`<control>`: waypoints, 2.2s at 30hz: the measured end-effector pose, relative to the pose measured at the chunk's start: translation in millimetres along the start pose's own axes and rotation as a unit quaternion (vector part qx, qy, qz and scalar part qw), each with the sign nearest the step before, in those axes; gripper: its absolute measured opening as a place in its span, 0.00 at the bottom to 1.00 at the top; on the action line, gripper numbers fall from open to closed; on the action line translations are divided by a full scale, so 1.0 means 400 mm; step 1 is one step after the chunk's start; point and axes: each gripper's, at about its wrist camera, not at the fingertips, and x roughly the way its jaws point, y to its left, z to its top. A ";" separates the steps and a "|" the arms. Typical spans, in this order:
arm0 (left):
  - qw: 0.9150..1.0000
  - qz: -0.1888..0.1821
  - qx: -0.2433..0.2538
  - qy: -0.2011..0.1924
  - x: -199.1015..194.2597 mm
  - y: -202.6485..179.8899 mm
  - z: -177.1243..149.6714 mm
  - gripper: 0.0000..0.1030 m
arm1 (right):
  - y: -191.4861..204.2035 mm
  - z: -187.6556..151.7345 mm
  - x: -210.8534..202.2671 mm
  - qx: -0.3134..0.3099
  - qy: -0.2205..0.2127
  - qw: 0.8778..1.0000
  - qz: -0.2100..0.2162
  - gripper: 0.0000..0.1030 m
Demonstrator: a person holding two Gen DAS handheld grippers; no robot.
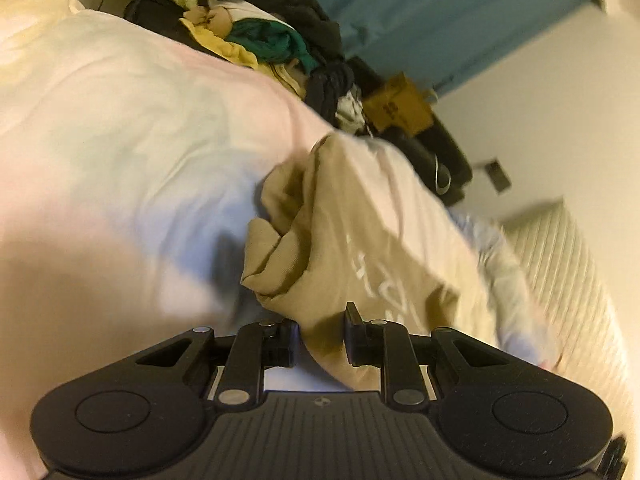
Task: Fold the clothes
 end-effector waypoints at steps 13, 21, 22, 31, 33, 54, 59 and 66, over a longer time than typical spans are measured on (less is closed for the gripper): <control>0.988 0.083 0.132 -0.017 -0.192 -0.119 -0.079 0.48 | 0.093 -0.044 -0.161 -0.036 0.054 0.996 -0.055 0.17; 0.973 0.080 0.206 -0.065 -0.457 -0.293 -0.127 0.60 | 0.241 -0.030 -0.389 -0.109 -0.001 0.994 -0.022 0.18; 0.971 0.079 0.213 -0.072 -0.492 -0.312 -0.137 0.65 | 0.258 -0.031 -0.419 -0.118 -0.011 0.993 -0.020 0.18; 0.950 0.066 0.270 -0.145 -0.786 -0.453 -0.252 1.00 | 0.364 -0.082 -0.658 -0.200 -0.077 0.977 0.022 0.92; 0.944 0.063 0.282 -0.161 -0.851 -0.484 -0.277 1.00 | 0.379 -0.103 -0.702 -0.220 -0.087 0.971 0.027 0.95; 0.921 0.102 0.304 -0.223 -1.010 -0.370 -0.499 1.00 | 0.347 -0.380 -0.760 -0.326 -0.176 0.929 0.018 0.95; 0.923 0.108 0.297 -0.221 -0.994 -0.326 -0.508 1.00 | 0.359 -0.416 -0.722 -0.351 -0.180 0.919 0.004 0.95; 0.926 0.115 0.284 -0.223 -0.994 -0.290 -0.513 1.00 | 0.370 -0.453 -0.693 -0.368 -0.181 0.912 -0.001 0.95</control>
